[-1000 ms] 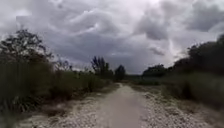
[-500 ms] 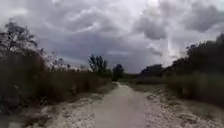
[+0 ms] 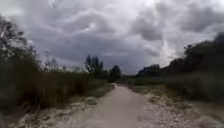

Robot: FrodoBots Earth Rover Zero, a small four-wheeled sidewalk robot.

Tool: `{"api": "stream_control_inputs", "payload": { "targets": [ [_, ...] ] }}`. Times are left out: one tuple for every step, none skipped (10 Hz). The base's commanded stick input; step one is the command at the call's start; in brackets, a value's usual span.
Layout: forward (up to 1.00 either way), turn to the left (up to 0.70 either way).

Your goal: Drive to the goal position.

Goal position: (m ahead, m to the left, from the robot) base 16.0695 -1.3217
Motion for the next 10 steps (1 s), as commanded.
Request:
{"api": "stream_control_inputs", "payload": {
  "targets": [
    [0.85, 0.00],
    [0.85, 0.00],
    [0.85, 0.00],
    [0.85, 0.00],
    [0.85, 0.00],
    [0.85, 0.00],
    [0.85, 0.00],
    [0.85, 0.00],
    [0.85, 0.00],
    [0.85, 0.00]
  ]
}}
